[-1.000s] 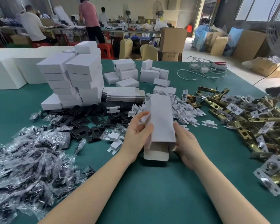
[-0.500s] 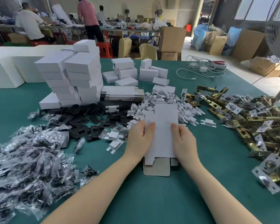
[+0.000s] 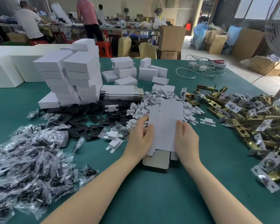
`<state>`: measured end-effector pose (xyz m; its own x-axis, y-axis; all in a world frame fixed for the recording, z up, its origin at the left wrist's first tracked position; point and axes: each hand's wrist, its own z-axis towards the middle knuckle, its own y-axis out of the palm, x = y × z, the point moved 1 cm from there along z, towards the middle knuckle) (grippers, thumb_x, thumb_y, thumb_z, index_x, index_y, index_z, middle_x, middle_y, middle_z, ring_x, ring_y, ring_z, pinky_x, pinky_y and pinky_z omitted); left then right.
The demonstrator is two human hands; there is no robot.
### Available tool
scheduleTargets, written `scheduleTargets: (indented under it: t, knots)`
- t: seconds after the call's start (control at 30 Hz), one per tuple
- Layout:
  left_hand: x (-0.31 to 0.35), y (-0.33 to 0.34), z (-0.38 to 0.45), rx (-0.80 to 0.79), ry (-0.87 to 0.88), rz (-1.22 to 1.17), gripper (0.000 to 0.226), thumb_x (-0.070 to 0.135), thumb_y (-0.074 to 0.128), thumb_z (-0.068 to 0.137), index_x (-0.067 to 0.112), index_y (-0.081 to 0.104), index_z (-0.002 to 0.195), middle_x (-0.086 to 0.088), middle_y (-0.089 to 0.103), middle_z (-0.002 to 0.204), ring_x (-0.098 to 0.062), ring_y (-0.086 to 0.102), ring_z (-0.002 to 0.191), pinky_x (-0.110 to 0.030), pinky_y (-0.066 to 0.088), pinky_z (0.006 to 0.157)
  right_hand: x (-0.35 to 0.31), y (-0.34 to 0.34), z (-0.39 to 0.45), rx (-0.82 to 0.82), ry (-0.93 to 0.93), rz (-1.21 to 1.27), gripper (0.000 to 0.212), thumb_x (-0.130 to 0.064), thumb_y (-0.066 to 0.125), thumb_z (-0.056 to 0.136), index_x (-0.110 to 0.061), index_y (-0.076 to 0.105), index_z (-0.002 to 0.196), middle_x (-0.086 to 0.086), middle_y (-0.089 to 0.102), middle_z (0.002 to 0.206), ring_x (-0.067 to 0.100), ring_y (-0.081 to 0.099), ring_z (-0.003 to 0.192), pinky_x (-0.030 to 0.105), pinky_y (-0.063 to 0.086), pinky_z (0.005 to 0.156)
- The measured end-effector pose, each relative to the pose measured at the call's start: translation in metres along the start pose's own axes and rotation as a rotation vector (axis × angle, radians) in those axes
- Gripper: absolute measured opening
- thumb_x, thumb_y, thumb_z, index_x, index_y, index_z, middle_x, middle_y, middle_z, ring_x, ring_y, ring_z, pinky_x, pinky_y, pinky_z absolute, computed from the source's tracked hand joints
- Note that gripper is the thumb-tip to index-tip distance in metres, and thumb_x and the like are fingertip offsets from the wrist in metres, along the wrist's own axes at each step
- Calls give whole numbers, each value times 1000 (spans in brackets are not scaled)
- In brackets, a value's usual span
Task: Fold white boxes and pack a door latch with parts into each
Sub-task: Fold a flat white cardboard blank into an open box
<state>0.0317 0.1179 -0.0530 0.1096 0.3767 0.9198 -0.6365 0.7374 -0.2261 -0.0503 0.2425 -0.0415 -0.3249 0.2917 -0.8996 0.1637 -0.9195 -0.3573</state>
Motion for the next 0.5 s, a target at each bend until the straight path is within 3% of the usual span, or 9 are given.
scheduleTargets:
  t: [0.07,0.13,0.23,0.3,0.37,0.43,0.5]
  knots:
    - [-1,0,1,18,-10,18,29,22,45,103,27,51,130,25,58,71,4,54,61,-7,38,57,1,-2,-1,-7,0,66,36,-37,40,102,-21,47,71,-6,47,64,1,41,53,13,33,48]
    - [-1,-3,4,124,-64,-18,32,23,44,103,20,48,134,24,62,93,14,58,79,-2,39,65,2,0,-5,-141,19,75,23,-40,47,99,-28,56,82,-12,57,68,-3,50,57,9,37,49]
    - [-3,-9,6,200,-100,-46,40,27,45,103,18,43,142,24,60,95,22,55,83,1,39,68,8,7,-11,-284,-11,27,19,-40,54,96,-25,59,86,-11,64,74,1,54,62,10,40,52]
    - [-5,-10,5,169,-116,-70,47,28,47,103,20,37,148,24,60,82,16,57,78,-3,42,71,9,7,-9,-222,-20,37,11,-39,55,97,-31,61,92,-13,65,79,-2,56,69,7,40,56]
    - [-5,-10,4,98,-133,-121,56,29,53,100,25,31,151,25,63,79,5,60,78,-23,51,84,10,4,-5,-100,15,72,17,-39,56,96,-30,62,109,-9,62,77,-8,55,68,4,38,58]
    - [-4,-9,4,14,-146,-147,70,37,67,90,32,31,150,27,65,98,3,65,85,-31,54,84,11,0,-3,-40,42,128,31,-41,57,96,-26,59,123,-1,62,77,-11,55,69,1,38,58]
    - [-4,-8,4,-53,-159,-126,87,43,74,74,34,32,149,19,62,121,-1,69,86,-23,55,77,10,0,-5,-81,23,153,37,-41,62,93,-38,53,129,-19,65,97,-18,56,80,-2,39,63]
